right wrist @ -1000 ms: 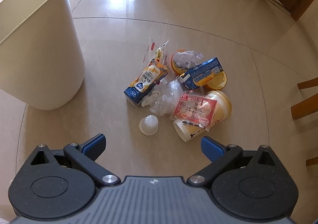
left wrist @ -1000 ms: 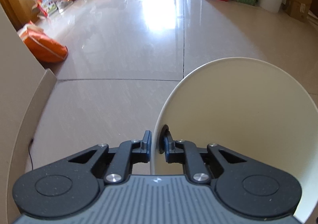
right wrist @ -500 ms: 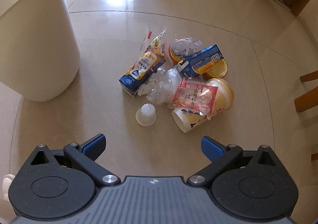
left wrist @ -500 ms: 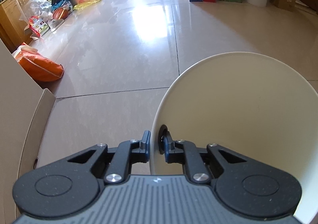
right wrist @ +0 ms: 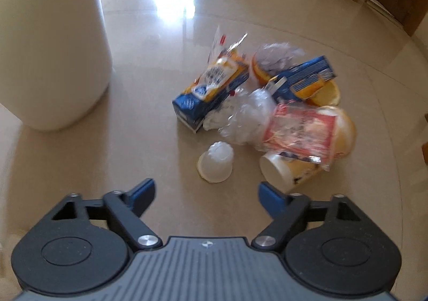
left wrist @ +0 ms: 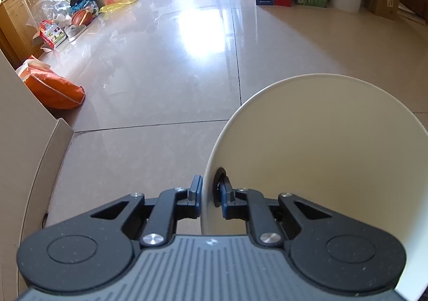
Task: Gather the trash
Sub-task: 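Grasp the white cup lid with the right tool while the left holds the bin, then carry the white lid over the bin and open the right tool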
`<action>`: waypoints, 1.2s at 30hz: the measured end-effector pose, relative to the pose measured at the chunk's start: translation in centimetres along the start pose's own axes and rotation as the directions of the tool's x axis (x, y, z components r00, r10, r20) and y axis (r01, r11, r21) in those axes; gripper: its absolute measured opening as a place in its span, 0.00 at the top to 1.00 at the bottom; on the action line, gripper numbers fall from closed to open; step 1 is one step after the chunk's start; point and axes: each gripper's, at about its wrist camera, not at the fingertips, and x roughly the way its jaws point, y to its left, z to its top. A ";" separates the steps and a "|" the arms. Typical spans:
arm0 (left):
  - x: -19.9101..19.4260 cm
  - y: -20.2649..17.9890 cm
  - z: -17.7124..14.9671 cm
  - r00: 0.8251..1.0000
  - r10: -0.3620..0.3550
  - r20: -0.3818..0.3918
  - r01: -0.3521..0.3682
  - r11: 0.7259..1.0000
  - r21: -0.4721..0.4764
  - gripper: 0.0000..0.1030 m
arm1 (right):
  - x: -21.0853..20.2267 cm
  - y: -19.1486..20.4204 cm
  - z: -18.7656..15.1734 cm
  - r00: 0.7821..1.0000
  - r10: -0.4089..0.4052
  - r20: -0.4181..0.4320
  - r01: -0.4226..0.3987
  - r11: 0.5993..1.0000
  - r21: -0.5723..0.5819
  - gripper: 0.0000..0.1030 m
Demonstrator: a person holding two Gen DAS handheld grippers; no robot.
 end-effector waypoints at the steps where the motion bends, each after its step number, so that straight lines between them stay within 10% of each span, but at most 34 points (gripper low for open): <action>1: 0.0 0.1 0.0 1.000 -0.004 -0.002 0.004 1.000 -0.007 0.88 | 1.0 0.0 0.1 1.000 -0.019 0.000 0.019 1.000 0.018 0.18; 22: 0.1 0.2 0.1 1.000 -0.006 -0.008 0.005 1.000 -0.030 0.88 | 7.9 -1.8 2.4 0.997 -0.021 -0.072 0.028 0.994 0.103 0.60; 36: 0.0 0.1 0.4 1.000 -0.006 -0.017 0.005 0.999 -0.039 0.88 | -0.7 -1.8 6.9 0.990 0.084 -0.116 -0.089 0.995 -0.035 0.60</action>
